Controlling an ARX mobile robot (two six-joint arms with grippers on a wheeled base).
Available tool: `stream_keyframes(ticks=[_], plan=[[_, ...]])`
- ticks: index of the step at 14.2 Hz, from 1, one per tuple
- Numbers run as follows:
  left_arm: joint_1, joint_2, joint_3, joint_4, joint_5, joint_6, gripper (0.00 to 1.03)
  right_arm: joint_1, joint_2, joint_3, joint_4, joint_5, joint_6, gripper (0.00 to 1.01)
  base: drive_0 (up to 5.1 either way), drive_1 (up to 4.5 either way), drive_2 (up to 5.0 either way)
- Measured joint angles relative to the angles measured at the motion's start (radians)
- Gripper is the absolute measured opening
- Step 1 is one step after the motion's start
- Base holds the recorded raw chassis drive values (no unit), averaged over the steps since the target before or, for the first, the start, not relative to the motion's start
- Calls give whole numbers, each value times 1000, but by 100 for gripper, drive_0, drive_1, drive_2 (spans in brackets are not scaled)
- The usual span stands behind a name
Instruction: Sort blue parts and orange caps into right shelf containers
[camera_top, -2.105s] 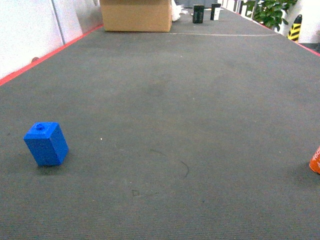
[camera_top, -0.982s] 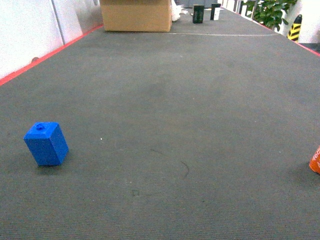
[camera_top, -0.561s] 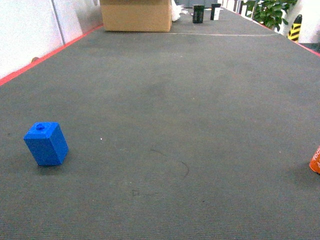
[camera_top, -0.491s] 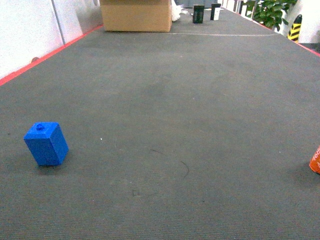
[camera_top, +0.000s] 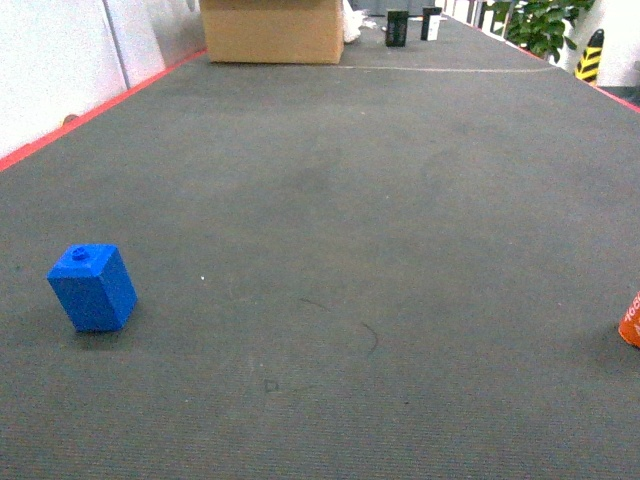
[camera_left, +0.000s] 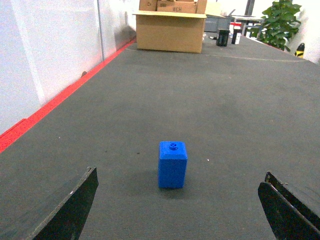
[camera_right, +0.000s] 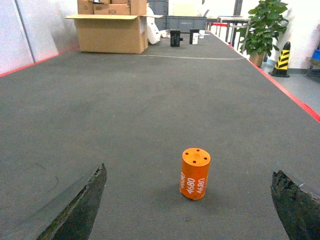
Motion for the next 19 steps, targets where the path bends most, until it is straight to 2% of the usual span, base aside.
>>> stream_keyframes(ticks=[2,3,4,5,6,7,19], plan=[[0,0,0,0,0,0,98,0,0,0,0,0,0,98,0,0,0],[-68,48,-2,103,-175,-20,98,0,0,0,0,0,0,98,0,0,0],[-227,153,-2,243,-482,-47,98,0,0,0,-1,0,0,98,0,0,0],[-310,211,-2,265,-735,-59,98,0,0,0,0,0,0,98,0,0,0],[-310,222,-2,290,-895,-67,98,0,0,0,0,0,0,98,0,0,0],[-308,212,-2,294,-954,-72,98,0,0,0,0,0,0,98,0,0,0],[-310,215,-2,291,-957,-72,98,0,0,0,0,0,0,98,0,0,0]])
